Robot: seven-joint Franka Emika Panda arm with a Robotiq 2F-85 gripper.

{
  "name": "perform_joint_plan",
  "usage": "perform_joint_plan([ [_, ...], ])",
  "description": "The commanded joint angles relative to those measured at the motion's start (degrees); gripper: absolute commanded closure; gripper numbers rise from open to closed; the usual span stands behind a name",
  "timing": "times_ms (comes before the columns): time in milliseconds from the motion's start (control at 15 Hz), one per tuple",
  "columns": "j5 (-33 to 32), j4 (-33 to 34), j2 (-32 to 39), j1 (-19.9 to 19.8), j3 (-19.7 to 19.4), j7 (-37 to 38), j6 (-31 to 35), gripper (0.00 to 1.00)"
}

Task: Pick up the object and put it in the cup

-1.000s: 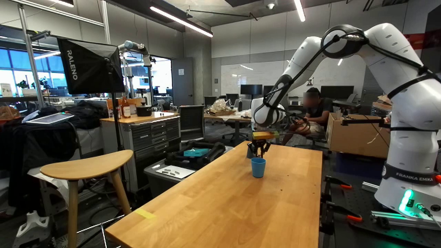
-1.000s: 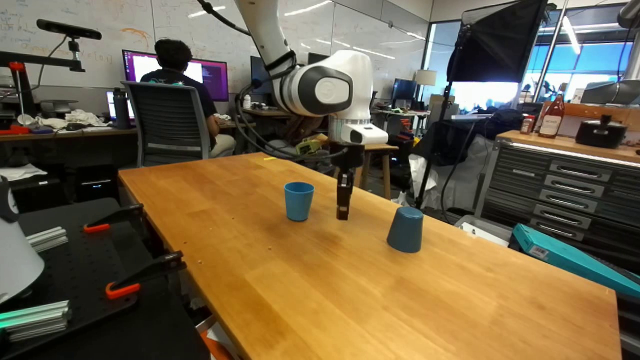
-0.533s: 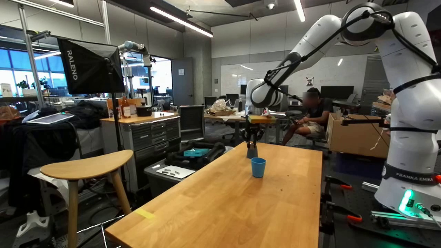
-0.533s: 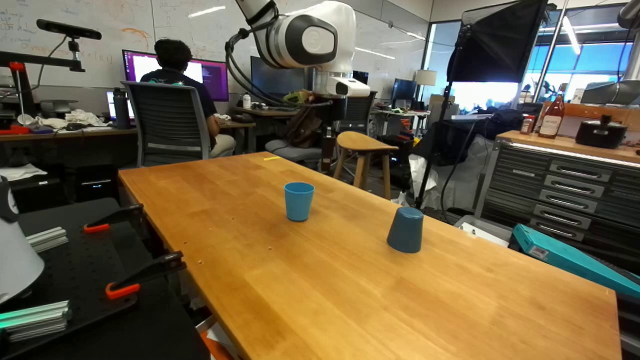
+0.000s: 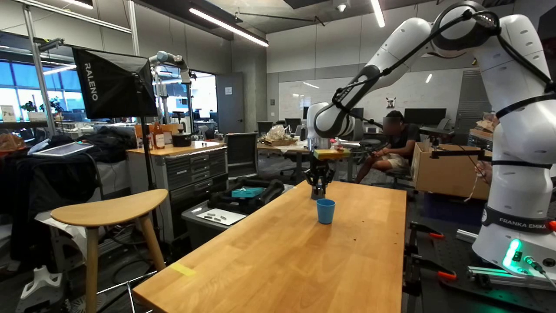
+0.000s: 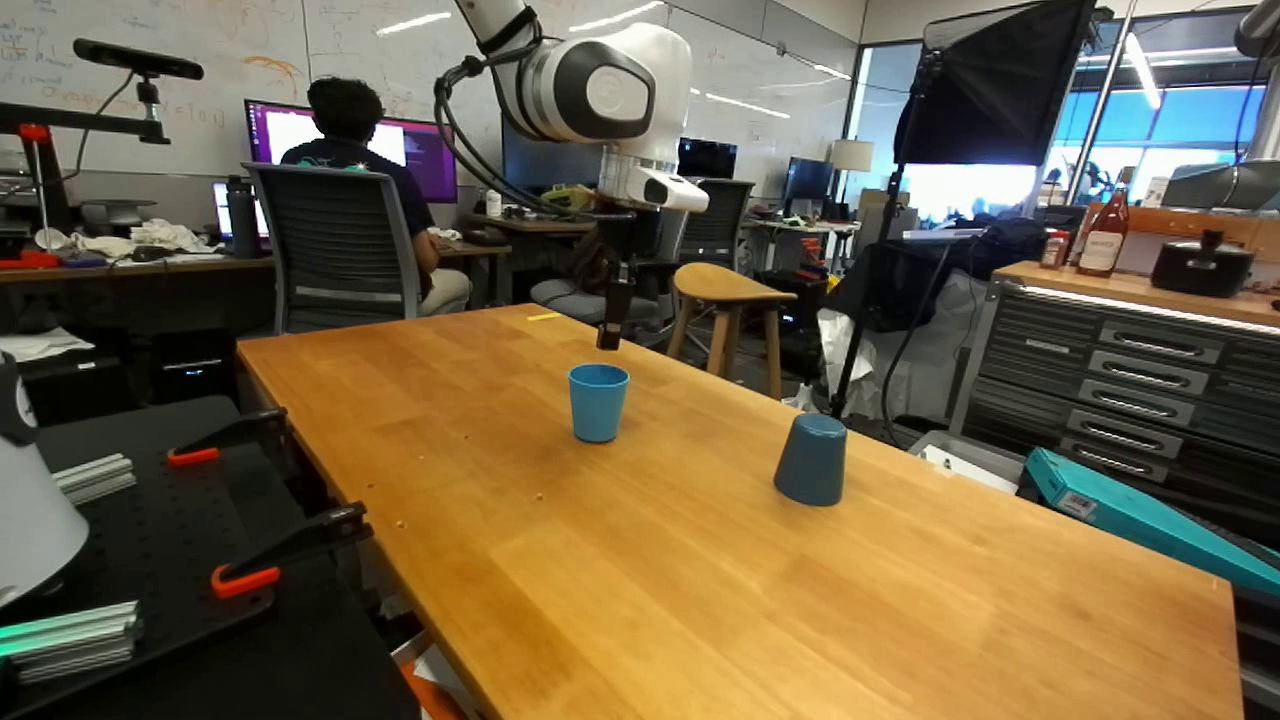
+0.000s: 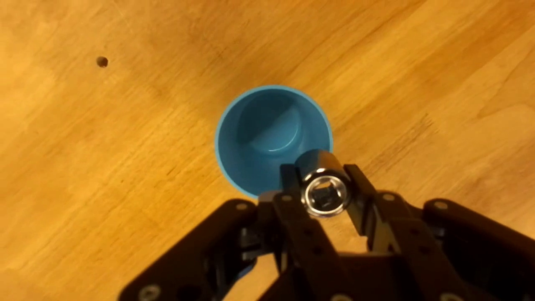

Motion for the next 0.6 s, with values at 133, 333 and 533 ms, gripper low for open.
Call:
perform_joint_plan([
  [133, 0.9, 2.5, 4.6, -0.8, -0.7, -0.4, -1.9, 0.9],
  [333, 0.8, 3.0, 6.7, -0.7, -1.1, -0.3, -1.1, 0.9],
  [533, 0.6, 3.5, 8.4, -0.4, -1.4, -0.1, -0.7, 0.9],
])
